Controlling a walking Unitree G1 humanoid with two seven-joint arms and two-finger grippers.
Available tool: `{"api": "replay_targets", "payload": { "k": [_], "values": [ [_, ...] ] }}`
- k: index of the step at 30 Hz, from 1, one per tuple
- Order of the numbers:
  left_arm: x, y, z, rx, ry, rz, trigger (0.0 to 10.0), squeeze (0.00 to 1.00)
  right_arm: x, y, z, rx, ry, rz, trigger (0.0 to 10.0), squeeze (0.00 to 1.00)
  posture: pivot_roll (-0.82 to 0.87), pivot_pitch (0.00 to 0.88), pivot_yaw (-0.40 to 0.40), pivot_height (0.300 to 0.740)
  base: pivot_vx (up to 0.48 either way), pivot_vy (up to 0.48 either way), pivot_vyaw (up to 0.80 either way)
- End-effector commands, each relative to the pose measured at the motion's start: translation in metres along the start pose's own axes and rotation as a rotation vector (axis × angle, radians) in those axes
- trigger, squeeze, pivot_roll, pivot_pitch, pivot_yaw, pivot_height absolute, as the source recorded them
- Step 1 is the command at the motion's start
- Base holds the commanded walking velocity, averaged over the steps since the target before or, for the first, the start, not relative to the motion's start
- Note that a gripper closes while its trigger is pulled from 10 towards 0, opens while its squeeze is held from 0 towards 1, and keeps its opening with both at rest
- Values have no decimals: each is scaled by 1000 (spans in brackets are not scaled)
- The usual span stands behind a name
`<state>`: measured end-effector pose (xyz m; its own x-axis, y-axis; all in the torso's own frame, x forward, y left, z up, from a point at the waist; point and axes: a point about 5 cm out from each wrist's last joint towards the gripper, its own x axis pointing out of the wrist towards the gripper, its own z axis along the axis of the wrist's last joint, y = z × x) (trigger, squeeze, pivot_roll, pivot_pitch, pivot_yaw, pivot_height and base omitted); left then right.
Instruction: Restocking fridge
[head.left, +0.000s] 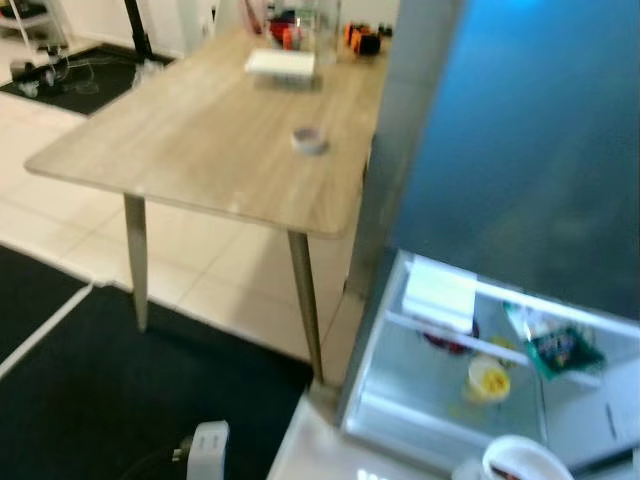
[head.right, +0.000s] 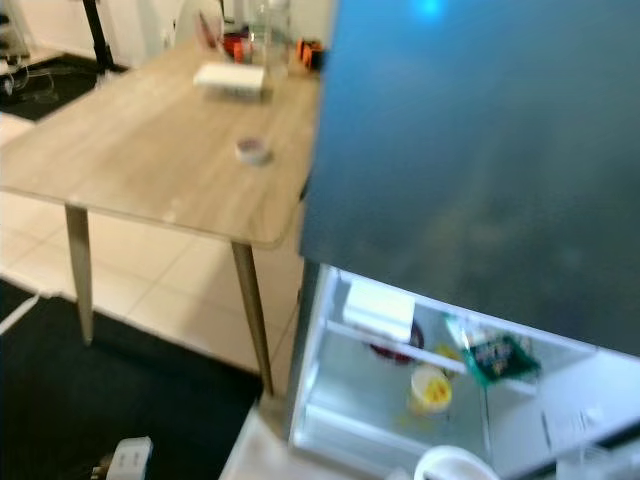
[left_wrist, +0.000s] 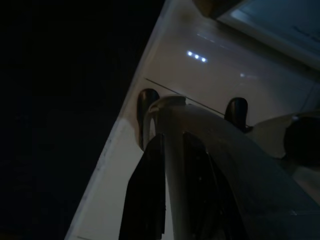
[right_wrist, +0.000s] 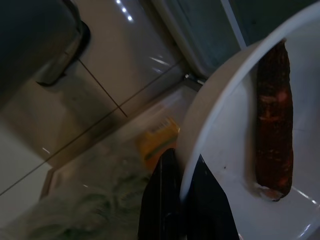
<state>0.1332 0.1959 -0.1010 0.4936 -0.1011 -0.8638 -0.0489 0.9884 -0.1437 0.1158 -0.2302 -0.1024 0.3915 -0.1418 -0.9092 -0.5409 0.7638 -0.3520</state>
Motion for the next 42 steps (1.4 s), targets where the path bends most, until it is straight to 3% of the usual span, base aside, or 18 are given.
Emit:
{"api": "replay_targets", "payload": {
  "k": [1,7,9,12,13,14,15,18,26,37,42],
  "values": [
    [0,-5,-9,-19,31,-11,10000,0,0,4,-2,-9,-1,6,10000,0,5,21,-77,740,0,0,0],
    [-1,4,2,16,-28,10,10000,0,0,2,9,-193,-80,-31,10000,0,5,21,-74,740,0,0,0],
    [-1,5,8,27,-51,10,10000,0,0,2,11,-210,-101,-36,10000,0,5,21,-74,740,0,0,0],
    [-2,16,34,67,-145,19,10000,0,-1,2,16,-256,-155,-54,10000,0,6,21,-75,740,0,0,0],
    [-3,19,46,67,-187,25,10000,0,1,-16,44,-258,-217,-63,10000,0,6,21,-75,740,0,0,0],
    [-3,19,46,67,-187,25,10000,0,1,-16,44,-258,-217,-63,10000,0,6,21,-75,740,0,0,0],
    [-3,21,64,70,-249,31,10000,0,-1,-45,95,-265,-315,-86,10000,0,6,21,-75,740,0,0,0],
    [-5,21,93,80,-343,24,10000,0,-3,-52,113,-270,-349,-91,10000,0,20,20,-76,740,0,0,0],
    [-10,18,131,108,-472,-3,10000,0,-6,-60,126,-222,-369,-98,10000,0,36,27,-74,740,0,0,0],
    [-8,8,130,146,-475,-60,10000,0,-5,-74,118,-225,-291,-114,10000,0,35,30,-68,740,0,0,0],
    [-9,9,134,140,-487,-65,10000,0,-5,-81,113,-253,-248,-123,10000,0,35,26,-66,716,0,0,0]
  ]
}}
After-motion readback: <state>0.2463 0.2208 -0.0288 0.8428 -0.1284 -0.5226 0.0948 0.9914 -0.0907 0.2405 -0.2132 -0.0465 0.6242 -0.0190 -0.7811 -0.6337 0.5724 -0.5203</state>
